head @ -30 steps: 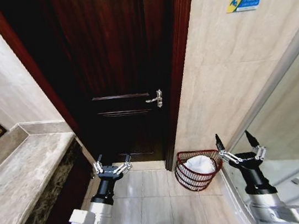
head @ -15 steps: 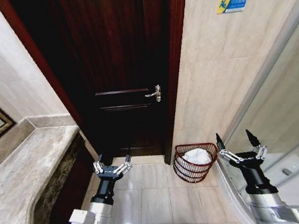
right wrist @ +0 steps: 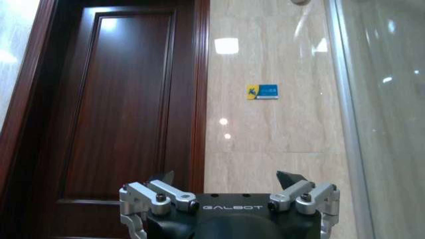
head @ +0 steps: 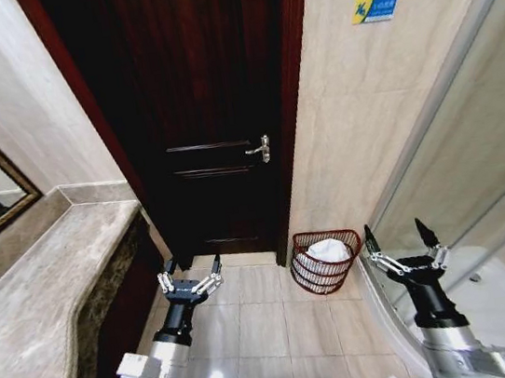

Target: Discard the used towel into the hamper.

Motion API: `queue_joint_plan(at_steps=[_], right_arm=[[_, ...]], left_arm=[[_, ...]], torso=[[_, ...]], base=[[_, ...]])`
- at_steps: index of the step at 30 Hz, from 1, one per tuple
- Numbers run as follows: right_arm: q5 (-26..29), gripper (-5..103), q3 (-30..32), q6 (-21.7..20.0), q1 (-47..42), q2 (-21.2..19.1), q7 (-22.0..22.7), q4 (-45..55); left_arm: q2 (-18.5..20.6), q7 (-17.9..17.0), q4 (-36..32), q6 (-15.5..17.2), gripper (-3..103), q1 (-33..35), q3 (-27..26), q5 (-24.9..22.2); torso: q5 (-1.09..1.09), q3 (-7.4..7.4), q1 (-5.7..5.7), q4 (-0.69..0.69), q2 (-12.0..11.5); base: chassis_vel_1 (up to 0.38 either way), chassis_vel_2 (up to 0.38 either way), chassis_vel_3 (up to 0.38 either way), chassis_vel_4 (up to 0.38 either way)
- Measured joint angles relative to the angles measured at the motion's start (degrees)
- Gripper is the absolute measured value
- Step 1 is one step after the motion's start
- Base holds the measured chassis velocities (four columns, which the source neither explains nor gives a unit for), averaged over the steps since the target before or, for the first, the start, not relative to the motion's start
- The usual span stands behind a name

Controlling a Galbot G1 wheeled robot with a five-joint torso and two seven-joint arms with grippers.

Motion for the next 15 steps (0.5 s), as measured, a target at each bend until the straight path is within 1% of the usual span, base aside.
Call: queue_joint_plan(at_steps=[7,10,15], right_arm=[[0.1,100,-0.02,0.78,0.01,-0.05,0.07,-0.15],[0.22,100,0.15,1.01,0.01,-0.1,0.0,-0.22],[0.37,100,0.15,1.07,0.23,-0.21,0.08,-0.1]], left_arm=[[0.0,0.0,0.0,0.0,100,0.0,0.0,0.0],[0.0,0.0,0.0,0.0,100,0.01,0.0,0.0],[0.0,0.0,0.0,0.0,100,0.0,0.0,0.0]], torso=[[0.0,-0.01,-0.02,0.01,0.01],[0.0,-0.01,-0.02,0.01,0.02],[0.0,0.01,0.02,0.01,-0.01]], base=[[0.095,-0.115,-0.099,0.108],[0.061,-0.041,-0.049,0.056],[0.0,0.0,0.0,0.0]])
